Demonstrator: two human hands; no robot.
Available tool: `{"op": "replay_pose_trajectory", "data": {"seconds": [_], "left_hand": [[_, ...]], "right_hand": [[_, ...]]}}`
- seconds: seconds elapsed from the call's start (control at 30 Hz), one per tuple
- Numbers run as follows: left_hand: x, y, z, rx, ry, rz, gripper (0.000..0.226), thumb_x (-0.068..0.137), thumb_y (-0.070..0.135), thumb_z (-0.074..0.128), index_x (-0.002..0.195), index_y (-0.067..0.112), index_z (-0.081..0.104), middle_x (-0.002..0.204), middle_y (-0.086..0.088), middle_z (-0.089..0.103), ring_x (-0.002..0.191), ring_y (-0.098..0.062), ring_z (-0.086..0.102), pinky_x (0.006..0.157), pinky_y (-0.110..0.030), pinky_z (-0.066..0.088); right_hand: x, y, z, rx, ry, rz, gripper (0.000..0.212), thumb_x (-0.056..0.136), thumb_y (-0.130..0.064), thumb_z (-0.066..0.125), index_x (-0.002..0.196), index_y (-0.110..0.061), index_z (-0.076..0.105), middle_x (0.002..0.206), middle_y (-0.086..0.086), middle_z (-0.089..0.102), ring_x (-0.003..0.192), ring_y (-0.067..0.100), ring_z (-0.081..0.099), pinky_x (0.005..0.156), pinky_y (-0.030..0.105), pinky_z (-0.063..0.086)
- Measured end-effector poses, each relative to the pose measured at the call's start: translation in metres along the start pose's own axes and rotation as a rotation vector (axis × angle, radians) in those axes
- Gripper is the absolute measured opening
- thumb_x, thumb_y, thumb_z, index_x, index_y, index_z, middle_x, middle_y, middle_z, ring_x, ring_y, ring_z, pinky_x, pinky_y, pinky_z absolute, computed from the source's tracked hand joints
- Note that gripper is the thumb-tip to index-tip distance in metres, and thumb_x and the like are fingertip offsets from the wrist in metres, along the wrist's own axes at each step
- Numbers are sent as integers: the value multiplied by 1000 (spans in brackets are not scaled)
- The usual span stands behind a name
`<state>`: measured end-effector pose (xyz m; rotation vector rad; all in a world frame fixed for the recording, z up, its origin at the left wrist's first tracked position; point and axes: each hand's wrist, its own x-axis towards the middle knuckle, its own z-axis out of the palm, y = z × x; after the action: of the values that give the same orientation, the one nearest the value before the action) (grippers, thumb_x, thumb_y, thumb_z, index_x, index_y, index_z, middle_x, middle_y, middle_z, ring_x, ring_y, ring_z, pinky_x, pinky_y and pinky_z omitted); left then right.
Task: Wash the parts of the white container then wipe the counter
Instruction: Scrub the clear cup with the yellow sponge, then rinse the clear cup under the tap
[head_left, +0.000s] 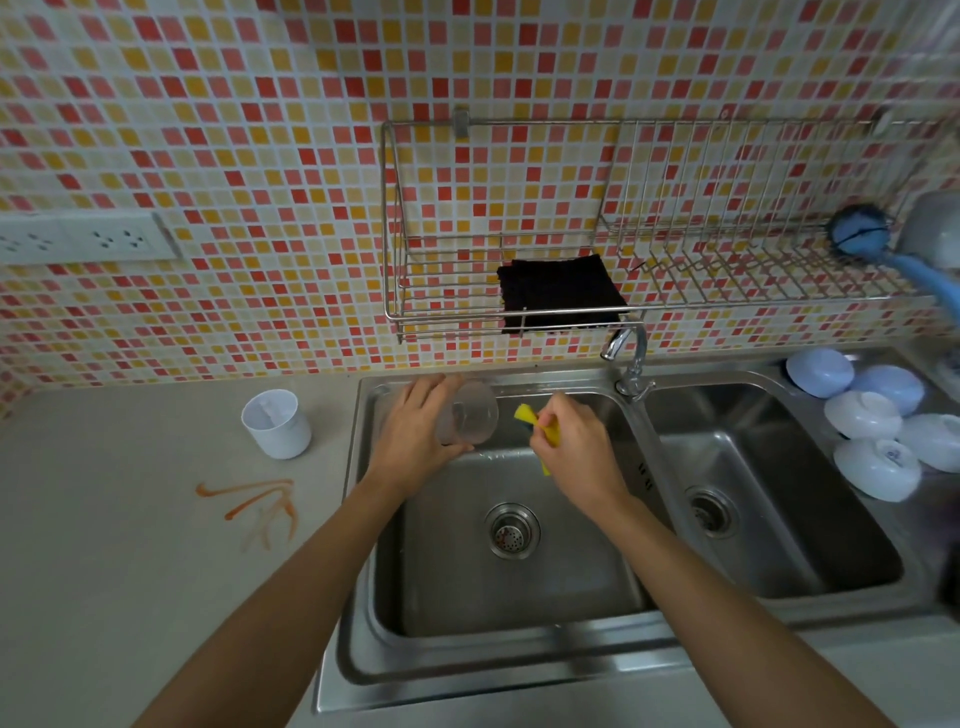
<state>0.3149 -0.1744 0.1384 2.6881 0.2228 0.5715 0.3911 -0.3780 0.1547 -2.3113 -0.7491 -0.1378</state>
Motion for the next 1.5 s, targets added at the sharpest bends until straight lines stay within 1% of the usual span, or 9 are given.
{"op": "replay_pose_trajectory", "data": {"seconds": [0.2,0.33,0.43,0.53,0.7,0.9,1.27,1.37,1.5], "left_hand": [[1,3,16,36,-114,-61,81,74,36,79,143,28,37,144,1,38,134,-21,33,111,-38,29],[-1,5,34,109,-187,-110,84,73,40,79,143,29,34,142,-5,36,132,-26,33,109,-39,30],[-4,8,44,109,-207,-155,87,71,43,79,143,28,33,138,-7,36,128,-28,34,105,-40,36],[-8,11,53,95,-193,-170,87,68,42,82,142,25,39,132,-9,42,122,-29,40,103,-44,40],[-5,16,60,121,-170,-199,84,67,41,82,140,24,43,128,-9,45,117,-30,43,99,-44,40],[4,20,59,144,-105,-213,84,63,42,82,136,25,44,123,-8,47,114,-29,45,96,-44,43],[21,-2,45,184,-14,-268,82,65,52,77,135,26,43,125,-10,49,115,-31,46,96,-42,42],[21,-7,45,187,-9,-293,87,65,56,77,137,31,35,130,-8,46,121,-29,43,100,-41,40],[18,-8,46,162,-35,-318,88,65,58,75,138,33,32,134,-8,44,126,-29,41,105,-48,40]], "right_hand": [[-10,15,3,6,5,53,17,84,-8,65,79,-13,50,81,-2,55,77,16,51,60,26,35],[-22,31,6,28,-15,94,22,85,-12,67,76,-20,48,87,-1,63,76,10,55,60,5,35],[-25,36,4,16,-9,74,21,82,-12,69,78,-19,49,100,3,65,90,17,61,72,8,37],[-18,27,-8,81,87,27,20,80,-8,70,81,-13,51,121,6,61,107,13,55,84,-7,24],[28,-10,-37,182,287,-199,18,79,-8,70,85,-8,53,119,8,57,111,12,52,92,1,30],[102,-50,-41,211,396,-290,18,82,-18,73,83,-7,58,102,8,53,90,8,50,75,2,34],[223,-71,18,-73,-101,-183,19,85,-23,71,71,-17,58,97,6,60,94,22,58,83,40,53],[234,-68,32,-71,-186,-172,19,84,-22,72,76,-7,64,102,12,63,97,26,61,81,35,51],[237,-65,31,-71,-266,-163,32,86,-25,69,65,-2,63,67,6,62,67,17,61,61,27,47]]}}
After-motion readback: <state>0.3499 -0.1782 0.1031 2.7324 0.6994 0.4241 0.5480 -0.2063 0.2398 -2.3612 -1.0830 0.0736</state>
